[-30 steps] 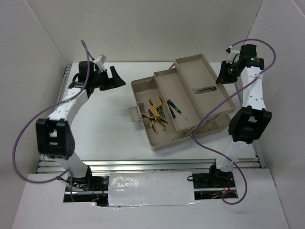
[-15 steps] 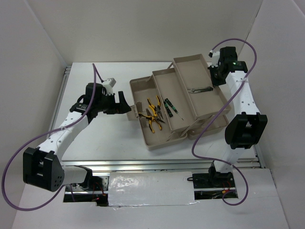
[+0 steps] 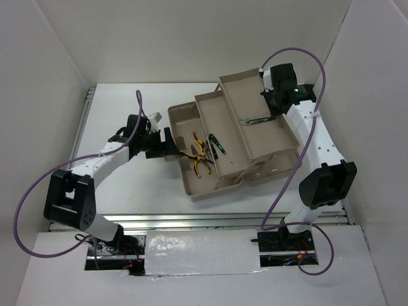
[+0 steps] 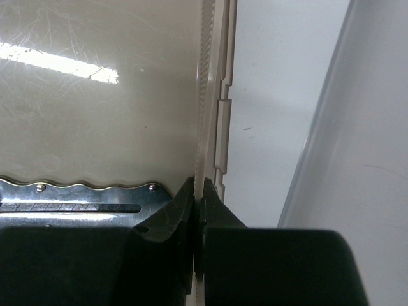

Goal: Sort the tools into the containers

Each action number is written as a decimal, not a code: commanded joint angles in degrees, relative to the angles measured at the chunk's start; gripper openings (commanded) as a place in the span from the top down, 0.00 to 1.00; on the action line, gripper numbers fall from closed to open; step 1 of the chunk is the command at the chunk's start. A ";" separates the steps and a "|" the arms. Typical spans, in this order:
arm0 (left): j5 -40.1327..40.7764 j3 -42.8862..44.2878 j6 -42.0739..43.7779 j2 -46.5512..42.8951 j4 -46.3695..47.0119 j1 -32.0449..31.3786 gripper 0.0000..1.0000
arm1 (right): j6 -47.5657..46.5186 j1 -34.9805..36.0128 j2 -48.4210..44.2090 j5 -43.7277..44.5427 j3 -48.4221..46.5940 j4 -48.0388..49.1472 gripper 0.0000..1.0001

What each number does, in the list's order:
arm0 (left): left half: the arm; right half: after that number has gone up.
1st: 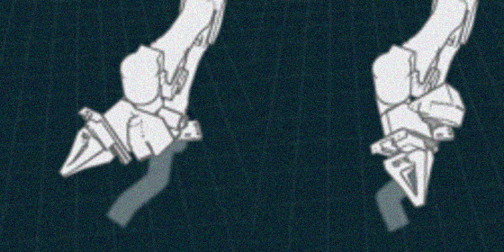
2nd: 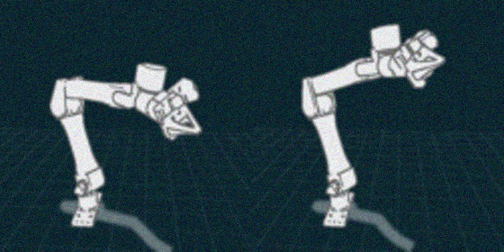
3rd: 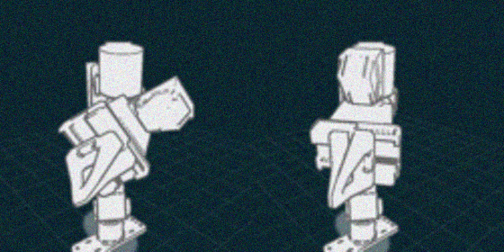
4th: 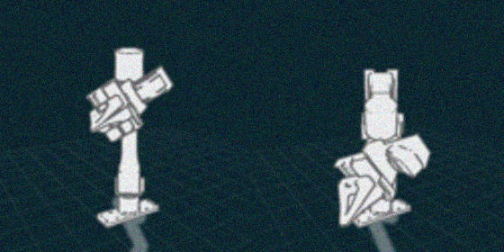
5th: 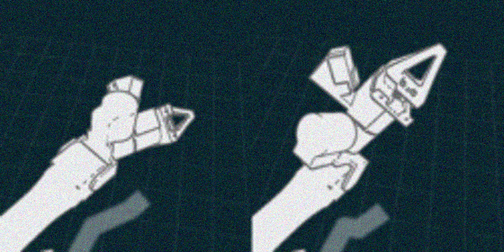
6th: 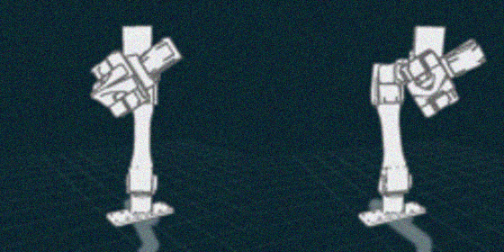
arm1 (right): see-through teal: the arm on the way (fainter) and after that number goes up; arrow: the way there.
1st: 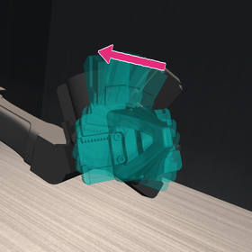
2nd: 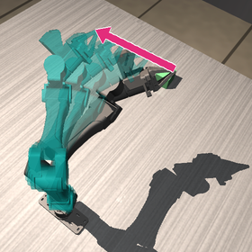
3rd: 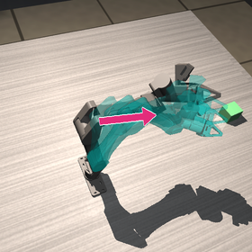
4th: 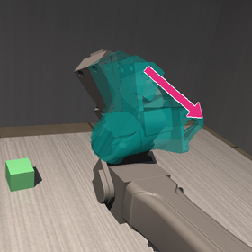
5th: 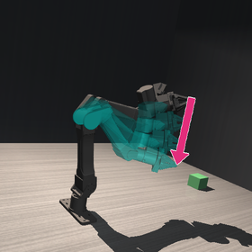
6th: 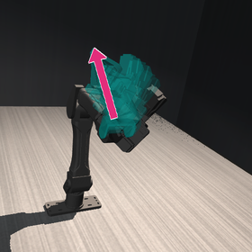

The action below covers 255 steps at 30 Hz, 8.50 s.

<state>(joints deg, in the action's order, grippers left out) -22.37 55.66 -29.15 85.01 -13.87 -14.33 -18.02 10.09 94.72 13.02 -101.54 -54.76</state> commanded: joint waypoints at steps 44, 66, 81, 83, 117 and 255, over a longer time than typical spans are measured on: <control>-0.59 7.00 -1.54 -5.02 8.43 0.00 0.23 | -20.56 8.90 -6.56 24.16 6.53 21.27 1.00; 9.27 25.28 5.60 13.41 -4.49 1.32 0.38 | -24.08 7.49 -6.91 24.16 9.86 25.85 1.00; 17.97 27.30 3.21 20.36 -6.52 -2.02 0.49 | -21.97 7.58 -6.56 22.93 14.17 25.23 1.00; 20.69 30.11 3.74 23.43 -8.36 -3.16 0.56 | -21.36 8.19 -6.39 22.84 14.79 25.05 1.00; 32.30 44.45 2.08 17.12 -23.66 -9.93 1.00 | -26.11 24.36 -4.72 30.76 18.74 31.40 1.00; -9.01 33.20 -66.04 35.31 91.83 4.04 0.93 | -44.03 33.77 13.57 42.97 12.50 53.70 0.24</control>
<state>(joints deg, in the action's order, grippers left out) -31.31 85.73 -96.62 120.99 65.80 -9.89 -60.97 43.11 109.78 54.33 -88.05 -5.02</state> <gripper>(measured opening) 0.259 0.723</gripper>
